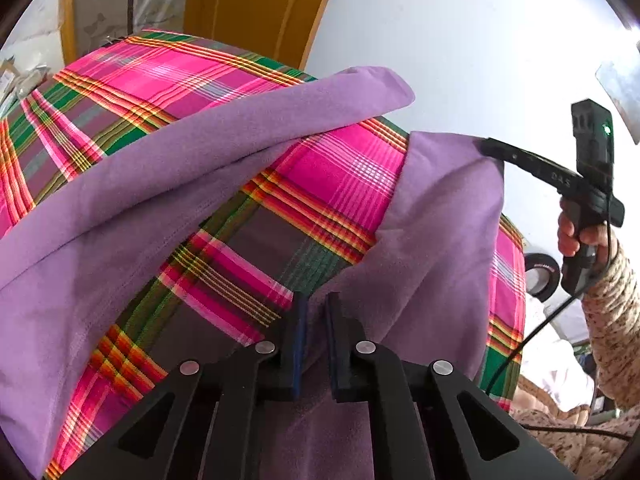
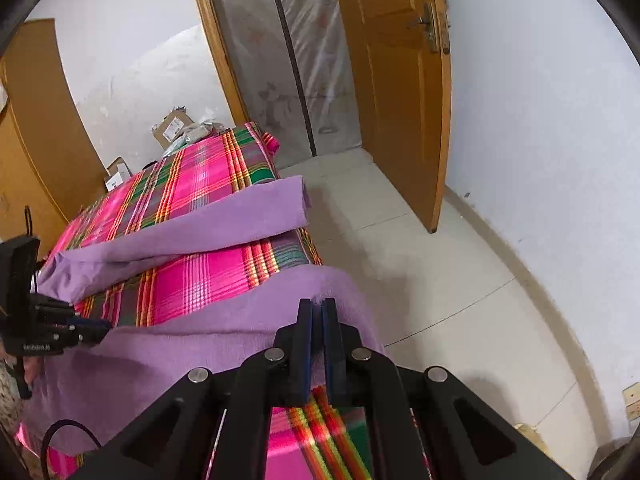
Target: Fold clothes
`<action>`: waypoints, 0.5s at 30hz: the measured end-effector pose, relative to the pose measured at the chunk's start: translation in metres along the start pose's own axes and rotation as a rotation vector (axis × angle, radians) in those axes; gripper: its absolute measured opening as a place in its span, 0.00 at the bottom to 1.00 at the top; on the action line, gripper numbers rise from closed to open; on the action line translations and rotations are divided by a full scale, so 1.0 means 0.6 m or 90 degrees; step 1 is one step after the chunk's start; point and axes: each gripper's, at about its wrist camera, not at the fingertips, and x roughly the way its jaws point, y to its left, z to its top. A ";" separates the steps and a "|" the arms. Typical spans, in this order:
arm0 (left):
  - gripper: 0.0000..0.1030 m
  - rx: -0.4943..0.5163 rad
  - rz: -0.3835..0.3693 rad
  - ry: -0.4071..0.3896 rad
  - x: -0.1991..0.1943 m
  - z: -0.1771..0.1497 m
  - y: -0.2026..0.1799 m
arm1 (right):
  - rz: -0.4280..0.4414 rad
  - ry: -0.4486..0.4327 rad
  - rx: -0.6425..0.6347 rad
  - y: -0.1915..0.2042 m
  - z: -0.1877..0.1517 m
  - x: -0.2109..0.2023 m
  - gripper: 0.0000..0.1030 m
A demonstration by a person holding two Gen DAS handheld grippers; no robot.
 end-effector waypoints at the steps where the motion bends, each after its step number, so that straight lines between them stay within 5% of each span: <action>1: 0.08 -0.002 -0.001 0.000 0.001 0.000 0.001 | -0.007 0.001 -0.014 0.006 -0.003 -0.003 0.05; 8: 0.09 -0.023 0.000 0.001 0.000 -0.004 0.002 | -0.044 0.049 -0.027 0.002 -0.023 0.014 0.05; 15: 0.13 0.003 0.056 -0.011 0.001 -0.011 -0.024 | -0.105 0.051 -0.051 0.013 -0.064 -0.013 0.07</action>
